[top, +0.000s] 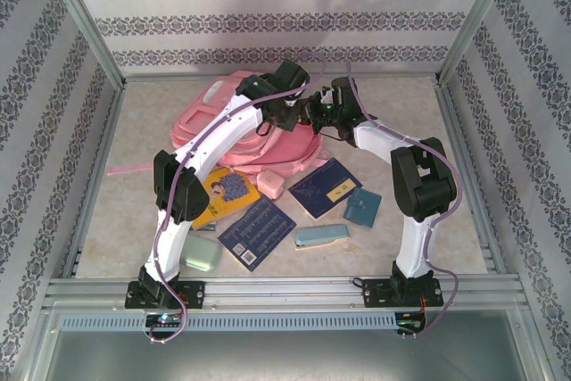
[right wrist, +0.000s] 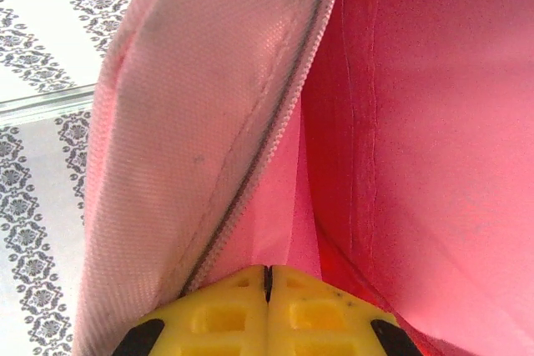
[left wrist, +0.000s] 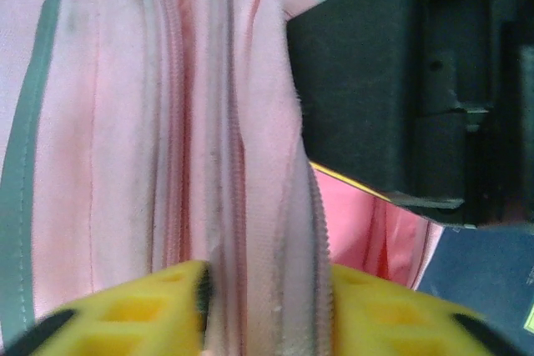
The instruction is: Pack the student bag
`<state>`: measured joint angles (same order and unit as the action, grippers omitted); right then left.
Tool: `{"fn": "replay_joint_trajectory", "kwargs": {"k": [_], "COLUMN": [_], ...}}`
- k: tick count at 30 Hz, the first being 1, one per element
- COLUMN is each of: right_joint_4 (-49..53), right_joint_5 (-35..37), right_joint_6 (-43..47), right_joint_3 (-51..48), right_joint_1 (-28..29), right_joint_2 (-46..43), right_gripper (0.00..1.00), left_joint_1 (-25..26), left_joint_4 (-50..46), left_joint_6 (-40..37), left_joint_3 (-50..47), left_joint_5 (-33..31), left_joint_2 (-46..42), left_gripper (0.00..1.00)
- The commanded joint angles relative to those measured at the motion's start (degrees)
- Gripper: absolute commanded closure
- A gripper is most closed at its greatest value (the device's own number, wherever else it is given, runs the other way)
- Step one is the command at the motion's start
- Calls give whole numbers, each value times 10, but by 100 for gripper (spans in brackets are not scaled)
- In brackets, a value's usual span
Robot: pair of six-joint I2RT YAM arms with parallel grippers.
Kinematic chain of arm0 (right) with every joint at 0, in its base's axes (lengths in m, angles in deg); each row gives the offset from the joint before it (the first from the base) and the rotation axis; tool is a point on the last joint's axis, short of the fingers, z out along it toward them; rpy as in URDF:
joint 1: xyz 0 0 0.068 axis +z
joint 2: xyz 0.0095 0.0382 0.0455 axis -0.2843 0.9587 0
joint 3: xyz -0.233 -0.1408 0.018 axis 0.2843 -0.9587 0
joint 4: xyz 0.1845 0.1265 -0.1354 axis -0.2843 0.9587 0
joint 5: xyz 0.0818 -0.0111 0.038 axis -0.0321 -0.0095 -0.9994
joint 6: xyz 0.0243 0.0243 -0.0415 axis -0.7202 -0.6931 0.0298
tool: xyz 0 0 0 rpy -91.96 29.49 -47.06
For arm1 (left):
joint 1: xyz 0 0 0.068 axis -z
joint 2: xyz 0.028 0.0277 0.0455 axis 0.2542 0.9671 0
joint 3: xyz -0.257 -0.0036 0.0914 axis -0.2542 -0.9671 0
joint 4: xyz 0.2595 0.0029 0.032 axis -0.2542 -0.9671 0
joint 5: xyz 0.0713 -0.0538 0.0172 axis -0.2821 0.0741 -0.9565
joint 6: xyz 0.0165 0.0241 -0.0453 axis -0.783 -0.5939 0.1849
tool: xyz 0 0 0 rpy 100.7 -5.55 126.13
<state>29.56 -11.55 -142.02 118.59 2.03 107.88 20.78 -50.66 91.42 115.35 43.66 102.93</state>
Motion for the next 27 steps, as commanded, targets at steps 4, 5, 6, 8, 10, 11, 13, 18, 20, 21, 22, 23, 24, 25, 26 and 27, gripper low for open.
{"fn": "replay_joint_trajectory", "kwargs": {"k": [4, 5, 6, 8, 10, 11, 13, 18, 20, 21, 22, 23, 24, 25, 26, 27], "right_joint_4": [-10, -1, 21, 80, 177, 217, 291, 392, 404, 401, 391, 377, 362, 346, 336, 338], "right_joint_5": [-17, -13, -6, 10, 40, 55, 91, 180, 199, 202, 212, 218, 220, 219, 215, 216], "right_joint_6": [20, 28, 46, 96, 167, 195, 257, 415, 470, 493, 524, 560, 597, 642, 685, 721], "right_joint_3": [16, 18, 22, 35, 58, 65, 71, 49, 25, 9, -11, -36, -58, -82, -100, -109], "right_joint_1": [11, 12, 12, 11, 12, 12, 15, 54, 80, 90, 104, 118, 131, 146, 159, 170], "right_joint_2": [-37, -42, -52, -74, -103, -115, -146, -225, -252, -264, -279, -296, -309, -322, -330, -332], "right_gripper": [100, 100, 100, 94, 82, 77, 68, 54, 51, 50, 49, 48, 47, 46, 44, 44], "left_joint_1": [-18, -22, -27, -39, -49, -51, -52, -58, -71, -80, -92, -101, -108, -114, -122, -126], "left_joint_4": [-20, -20, -20, -21, -6, 7, 48, 69, 46, 37, 29, 22, 15, 6, 6, 11], "left_joint_6": [15, 18, 21, 33, 50, 51, 53, 56, 74, 82, 91, 98, 104, 110, 111, 109], "left_joint_3": [35, 35, 36, 35, 24, 13, -13, -8, 18, 29, 42, 51, 59, 69, 73, 74], "left_joint_5": [-13, -5, 4, 20, 36, 45, 48, 55, 71, 93, 119, 137, 139, 143, 155, 170], "left_joint_2": [-1, -4, -10, -22, -43, -55, -83, -102, -91, -86, -80, -76, -73, -70, -70, -72], "left_gripper": [100, 100, 100, 100, 100, 100, 100, 100, 100, 100, 100, 100, 100, 100, 100, 100]}}
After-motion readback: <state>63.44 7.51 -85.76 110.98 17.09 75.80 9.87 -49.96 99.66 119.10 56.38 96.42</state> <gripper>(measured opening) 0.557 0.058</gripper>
